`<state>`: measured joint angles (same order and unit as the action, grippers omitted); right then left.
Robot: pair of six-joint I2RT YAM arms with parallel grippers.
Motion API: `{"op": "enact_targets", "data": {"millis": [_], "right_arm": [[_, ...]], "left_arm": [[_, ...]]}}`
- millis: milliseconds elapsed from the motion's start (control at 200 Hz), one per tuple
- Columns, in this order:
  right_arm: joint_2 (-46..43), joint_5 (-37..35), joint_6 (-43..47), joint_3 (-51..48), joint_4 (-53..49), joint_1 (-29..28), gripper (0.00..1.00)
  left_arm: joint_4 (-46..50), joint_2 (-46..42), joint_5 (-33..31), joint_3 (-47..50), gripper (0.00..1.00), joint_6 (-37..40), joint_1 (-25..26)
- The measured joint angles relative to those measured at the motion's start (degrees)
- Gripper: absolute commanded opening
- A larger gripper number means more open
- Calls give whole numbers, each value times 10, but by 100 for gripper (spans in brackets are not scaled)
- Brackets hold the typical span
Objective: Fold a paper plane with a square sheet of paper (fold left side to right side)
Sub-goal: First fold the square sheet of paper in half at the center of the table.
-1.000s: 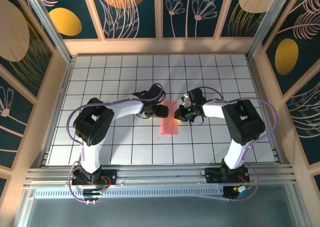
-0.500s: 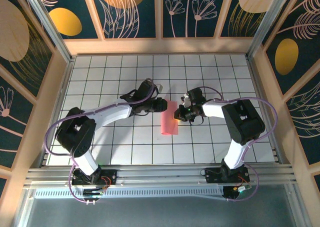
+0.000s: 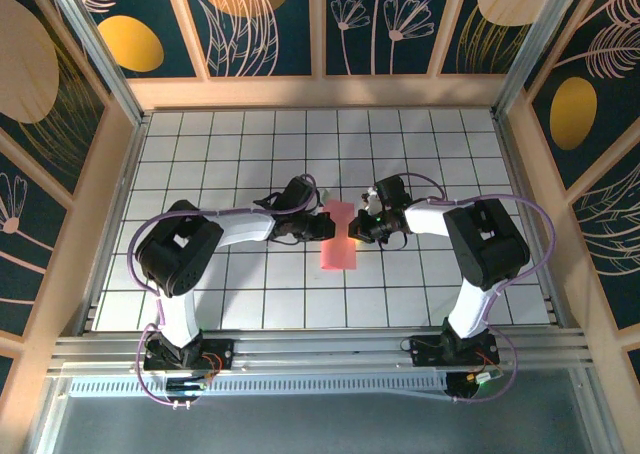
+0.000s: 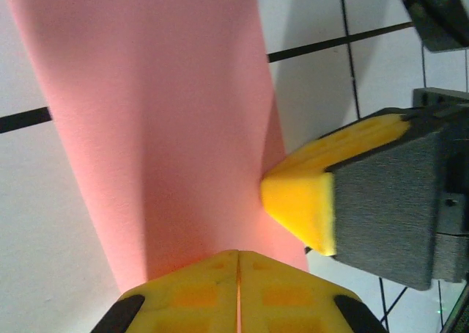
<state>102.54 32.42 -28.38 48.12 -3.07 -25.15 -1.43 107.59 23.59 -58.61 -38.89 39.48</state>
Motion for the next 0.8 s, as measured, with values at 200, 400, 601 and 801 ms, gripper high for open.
{"op": "enact_targets", "data": {"millis": [200, 400, 601, 801], "right_arm": [[0, -3, 9, 2, -4, -1, 0], [0, -5, 12, 2, -4, -2, 0], [0, -5, 15, 2, -4, -2, 0], [1, -9, 15, 5, -10, -3, 0]], "left_arm": [[-16, 2, 1, 22, 8, -7, -17], [-31, 2, 5, 48, 6, -13, -28], [-39, 2, 7, 54, 5, -13, -31], [-48, -7, 6, 68, 2, -12, -37]]}}
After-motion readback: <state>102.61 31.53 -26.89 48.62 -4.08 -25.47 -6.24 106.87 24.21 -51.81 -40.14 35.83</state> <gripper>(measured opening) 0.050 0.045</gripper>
